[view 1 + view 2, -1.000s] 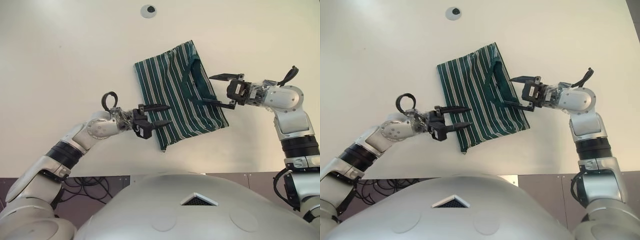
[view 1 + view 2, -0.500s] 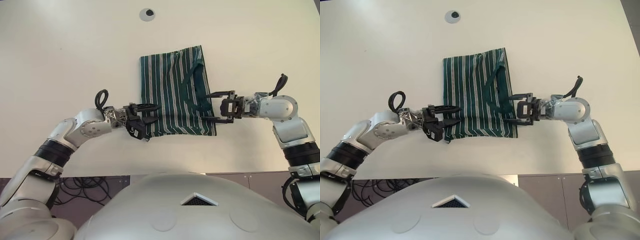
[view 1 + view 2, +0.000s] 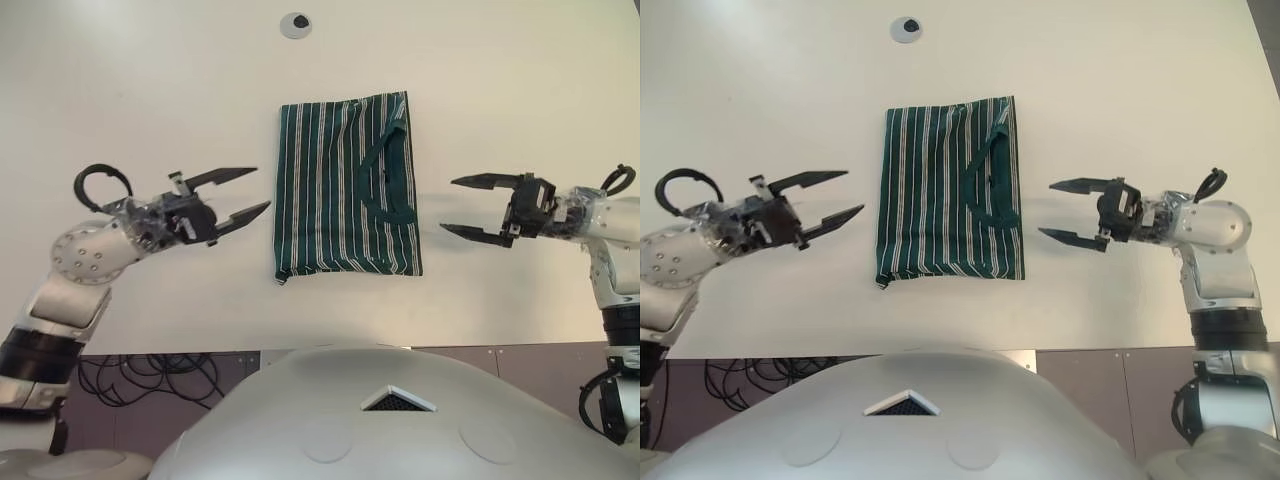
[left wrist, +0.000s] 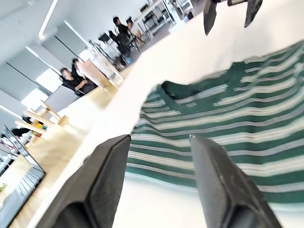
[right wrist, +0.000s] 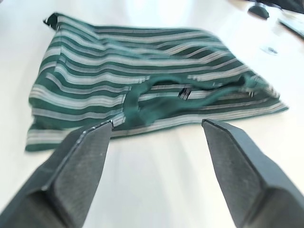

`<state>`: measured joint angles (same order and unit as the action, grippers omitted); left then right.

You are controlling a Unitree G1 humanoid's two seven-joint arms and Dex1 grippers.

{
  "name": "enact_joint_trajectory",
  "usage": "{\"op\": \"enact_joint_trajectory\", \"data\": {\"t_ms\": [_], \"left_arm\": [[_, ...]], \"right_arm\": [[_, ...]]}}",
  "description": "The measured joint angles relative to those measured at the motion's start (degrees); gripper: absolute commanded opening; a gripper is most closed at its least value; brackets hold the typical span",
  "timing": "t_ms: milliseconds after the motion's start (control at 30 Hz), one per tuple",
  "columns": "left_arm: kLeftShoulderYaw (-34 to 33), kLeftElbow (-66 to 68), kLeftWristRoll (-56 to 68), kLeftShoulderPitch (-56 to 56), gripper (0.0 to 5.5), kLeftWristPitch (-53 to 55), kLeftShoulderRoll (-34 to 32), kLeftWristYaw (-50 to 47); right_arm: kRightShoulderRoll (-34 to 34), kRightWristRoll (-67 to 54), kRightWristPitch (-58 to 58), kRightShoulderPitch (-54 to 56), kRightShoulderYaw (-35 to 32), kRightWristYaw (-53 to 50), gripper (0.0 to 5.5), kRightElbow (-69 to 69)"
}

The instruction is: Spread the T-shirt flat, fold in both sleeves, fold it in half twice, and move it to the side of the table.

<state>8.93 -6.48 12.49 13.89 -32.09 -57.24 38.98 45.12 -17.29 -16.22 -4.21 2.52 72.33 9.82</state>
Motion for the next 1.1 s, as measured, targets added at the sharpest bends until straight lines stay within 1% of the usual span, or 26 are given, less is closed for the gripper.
{"op": "enact_joint_trajectory", "data": {"t_ms": [100, 200, 267, 400, 467, 567, 733, 867, 967, 1100], "left_arm": [[-2.5, 6.1, -5.8, 4.7, 2.26, -6.1, -1.8, 1.7], [-1.9, 12.9, -12.2, 7.6, 2.26, -10.9, -2.1, 2.9], [-1.0, 16.2, -15.7, 6.5, 2.26, -15.2, -0.6, 1.3], [1.0, 22.4, -24.6, 1.7, 2.26, -24.7, 2.4, -4.4], [1.6, 24.6, -27.2, 0.0, 2.26, -27.3, 3.7, -6.8], [3.0, 25.9, -29.5, -2.1, 2.26, -29.5, 4.5, -8.6], [6.1, 26.0, -30.2, -4.0, 2.26, -30.2, 6.7, -10.0], [9.9, 25.8, -31.8, -7.4, 2.26, -30.7, 10.2, -10.3], [11.9, 25.8, -31.9, -8.3, 1.77, -30.8, 10.9, -10.3], [12.9, 25.5, -32.1, -9.3, 1.47, -30.9, 10.1, -10.3]], "right_arm": [[1.1, 1.6, -4.6, -3.5, -1.4, 0.4, 3.45, 2.1], [0.9, 2.3, -8.7, -6.3, -1.7, 1.0, 3.45, 1.9], [0.2, 6.8, -15.4, -6.6, 0.2, -0.7, 3.45, 2.2], [-2.2, 14.7, -32.6, -5.1, 2.3, -8.0, 3.45, 6.7], [-2.0, 15.6, -37.2, -4.3, 3.2, -9.9, 3.45, 9.2], [-1.8, 15.6, -40.3, -4.4, 5.5, -11.8, 3.45, 10.7], [-1.5, 15.8, -42.6, -3.9, 9.1, -14.0, 3.45, 10.9], [-1.4, 17.4, -43.8, -2.2, 11.5, -15.6, 3.45, 10.8], [-1.4, 17.9, -43.8, -1.3, 13.2, -16.5, 2.93, 10.9], [-1.3, 19.1, -43.8, -0.9, 14.7, -17.4, 2.04, 10.8]]}}
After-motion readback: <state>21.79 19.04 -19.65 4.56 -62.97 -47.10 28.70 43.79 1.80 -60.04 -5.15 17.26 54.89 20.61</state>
